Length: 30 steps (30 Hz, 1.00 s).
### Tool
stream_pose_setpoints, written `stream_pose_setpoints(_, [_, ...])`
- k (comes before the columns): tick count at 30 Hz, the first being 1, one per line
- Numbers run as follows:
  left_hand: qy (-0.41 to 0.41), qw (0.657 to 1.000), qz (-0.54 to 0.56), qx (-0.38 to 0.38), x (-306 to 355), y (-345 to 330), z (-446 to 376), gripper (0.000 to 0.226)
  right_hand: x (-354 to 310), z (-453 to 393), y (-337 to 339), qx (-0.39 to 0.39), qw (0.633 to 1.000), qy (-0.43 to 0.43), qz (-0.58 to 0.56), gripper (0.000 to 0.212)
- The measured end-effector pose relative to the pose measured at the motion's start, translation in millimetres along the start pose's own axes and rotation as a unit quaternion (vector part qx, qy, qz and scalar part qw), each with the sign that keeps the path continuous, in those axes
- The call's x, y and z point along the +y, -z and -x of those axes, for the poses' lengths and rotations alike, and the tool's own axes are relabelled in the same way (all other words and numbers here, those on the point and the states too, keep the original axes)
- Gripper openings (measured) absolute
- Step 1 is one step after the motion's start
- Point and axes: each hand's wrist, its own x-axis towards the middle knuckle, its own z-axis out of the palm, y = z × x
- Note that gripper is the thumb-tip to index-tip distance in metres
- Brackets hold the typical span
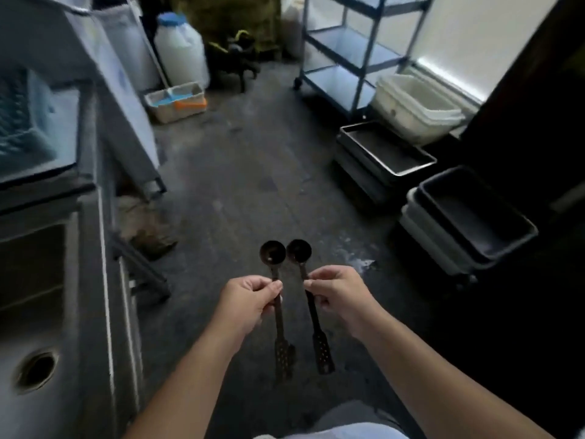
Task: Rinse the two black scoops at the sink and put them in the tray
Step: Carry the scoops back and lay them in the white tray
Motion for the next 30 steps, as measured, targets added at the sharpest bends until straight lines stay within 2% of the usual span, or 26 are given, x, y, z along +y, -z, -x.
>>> stream_pose_setpoints(9, [-0.028,0.980,-0.080,-0.180,45,-216,-21,0.021,8,50,201,0.162,0.984,0.007,-0.077,0.024])
stream_pose_setpoints(15, [-0.049,0.942,-0.158,-0.293,69,-353,-20,0.023,20,76,318,0.285,0.952,-0.009,-0.108,0.005])
stream_pose_setpoints(22, [-0.051,0.901,-0.205,-0.379,95,-466,-40,0.020,26,72,414,0.384,0.911,-0.037,-0.148,0.007])
stream_pose_setpoints(30, [-0.070,0.851,-0.261,-0.450,136,-593,-127,0.024,11,10,510,0.466,0.859,-0.044,-0.207,0.010])
